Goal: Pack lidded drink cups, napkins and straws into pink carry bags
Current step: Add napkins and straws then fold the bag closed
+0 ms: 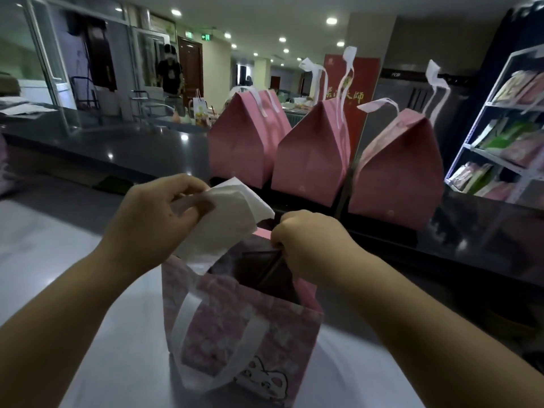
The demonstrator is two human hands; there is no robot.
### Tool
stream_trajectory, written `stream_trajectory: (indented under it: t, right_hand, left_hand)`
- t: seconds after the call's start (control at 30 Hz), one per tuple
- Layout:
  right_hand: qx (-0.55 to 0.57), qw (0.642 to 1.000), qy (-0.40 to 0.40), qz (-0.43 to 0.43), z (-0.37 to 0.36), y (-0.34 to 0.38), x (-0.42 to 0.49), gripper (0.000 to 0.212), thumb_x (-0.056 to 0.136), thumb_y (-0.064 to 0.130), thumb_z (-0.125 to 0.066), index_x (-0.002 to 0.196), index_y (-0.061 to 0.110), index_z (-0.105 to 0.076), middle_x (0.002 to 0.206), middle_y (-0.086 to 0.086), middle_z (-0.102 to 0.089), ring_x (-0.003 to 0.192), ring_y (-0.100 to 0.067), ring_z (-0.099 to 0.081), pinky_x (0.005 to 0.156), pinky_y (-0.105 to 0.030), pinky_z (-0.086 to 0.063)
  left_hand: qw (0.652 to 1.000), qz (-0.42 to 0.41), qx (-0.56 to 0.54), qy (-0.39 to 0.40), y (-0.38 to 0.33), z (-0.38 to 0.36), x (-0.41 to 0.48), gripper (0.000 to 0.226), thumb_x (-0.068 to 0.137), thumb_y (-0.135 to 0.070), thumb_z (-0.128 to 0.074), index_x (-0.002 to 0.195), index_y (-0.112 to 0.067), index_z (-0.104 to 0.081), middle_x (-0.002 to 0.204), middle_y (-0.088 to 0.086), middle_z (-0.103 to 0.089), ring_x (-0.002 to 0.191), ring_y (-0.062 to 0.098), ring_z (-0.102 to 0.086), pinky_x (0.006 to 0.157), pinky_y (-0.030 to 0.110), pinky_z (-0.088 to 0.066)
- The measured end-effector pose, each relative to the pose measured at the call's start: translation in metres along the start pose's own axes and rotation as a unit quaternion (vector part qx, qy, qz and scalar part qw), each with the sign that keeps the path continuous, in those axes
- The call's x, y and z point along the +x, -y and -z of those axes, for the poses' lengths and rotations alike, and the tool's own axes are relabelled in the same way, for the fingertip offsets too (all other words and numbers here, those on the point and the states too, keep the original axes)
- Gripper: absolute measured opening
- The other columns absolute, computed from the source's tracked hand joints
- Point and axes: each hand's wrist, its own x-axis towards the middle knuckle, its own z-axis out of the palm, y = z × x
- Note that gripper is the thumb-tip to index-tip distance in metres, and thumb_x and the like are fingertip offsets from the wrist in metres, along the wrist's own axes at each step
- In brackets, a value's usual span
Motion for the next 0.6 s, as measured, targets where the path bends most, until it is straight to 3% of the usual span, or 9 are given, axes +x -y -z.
stream_trajectory:
  t: [0.1, 0.17, 0.27, 0.4, 0.53, 0.6]
  right_hand:
    - [-0.036, 0.999, 0.014, 0.016, -0.007, 0.008, 0.016, 0.020, 0.080, 0.004, -0.051, 0.094, 0.015, -0.058, 0.087, -0.001, -0.050, 0.081, -0.031, -0.058, 0.047, -0.028, -0.023]
    - [-0.046, 0.999, 0.011, 0.024, -0.014, 0.011, 0.020, 0.024, 0.080, 0.004, -0.053, 0.099, 0.018, -0.058, 0.094, 0.000, -0.056, 0.083, -0.028, -0.059, 0.046, -0.027, -0.023]
    - [-0.004, 1.000, -0.001, -0.009, -0.020, 0.008, 0.022, 0.023, 0.082, 0.019, -0.061, 0.105, 0.023, -0.059, 0.102, 0.004, -0.057, 0.092, -0.025, -0.058, 0.055, -0.028, -0.031]
    - [0.136, 0.984, -0.047, -0.106, -0.020, -0.010, 0.016, 0.030, 0.076, 0.042, -0.070, 0.100, 0.026, -0.060, 0.095, 0.010, -0.056, 0.089, -0.015, -0.056, 0.067, -0.030, -0.045]
    - [0.325, 0.922, -0.089, -0.188, -0.014, -0.007, 0.009, 0.068, 0.063, 0.059, -0.072, 0.121, 0.030, -0.050, 0.108, 0.017, -0.056, 0.097, -0.001, -0.054, 0.079, -0.022, -0.048]
    - [0.390, 0.897, -0.104, -0.182, -0.012, 0.000, 0.009, 0.054, 0.066, 0.052, -0.075, 0.112, 0.035, -0.055, 0.102, 0.018, -0.061, 0.094, 0.001, -0.058, 0.075, -0.020, -0.050]
  left_hand:
    - [1.000, 0.012, -0.028, 0.000, 0.018, -0.002, 0.001, 0.015, 0.079, -0.020, -0.066, 0.093, -0.014, -0.068, 0.078, -0.006, -0.063, 0.074, 0.005, -0.061, 0.060, 0.019, -0.049]
    - [0.999, 0.012, -0.042, 0.008, 0.027, -0.003, 0.001, 0.015, 0.079, -0.022, -0.065, 0.092, -0.016, -0.067, 0.077, -0.010, -0.062, 0.074, 0.007, -0.062, 0.063, 0.020, -0.049]
    - [0.997, 0.009, -0.076, 0.019, 0.038, -0.005, 0.003, 0.017, 0.078, -0.032, -0.060, 0.093, -0.024, -0.064, 0.080, -0.022, -0.058, 0.077, 0.001, -0.061, 0.066, 0.009, -0.047]
    - [0.989, 0.017, -0.142, 0.029, 0.049, -0.011, 0.007, 0.015, 0.076, -0.039, -0.058, 0.088, -0.031, -0.061, 0.080, -0.022, -0.061, 0.080, -0.002, -0.060, 0.063, 0.008, -0.046]
    - [0.976, 0.000, -0.206, 0.067, 0.053, -0.019, 0.015, 0.010, 0.077, -0.042, -0.058, 0.086, -0.037, -0.058, 0.083, -0.016, -0.065, 0.079, 0.000, -0.060, 0.061, 0.009, -0.046]
    - [0.968, -0.011, -0.236, 0.087, 0.053, -0.024, 0.020, 0.012, 0.078, -0.042, -0.058, 0.086, -0.033, -0.060, 0.090, -0.018, -0.063, 0.078, 0.002, -0.060, 0.061, 0.008, -0.045]
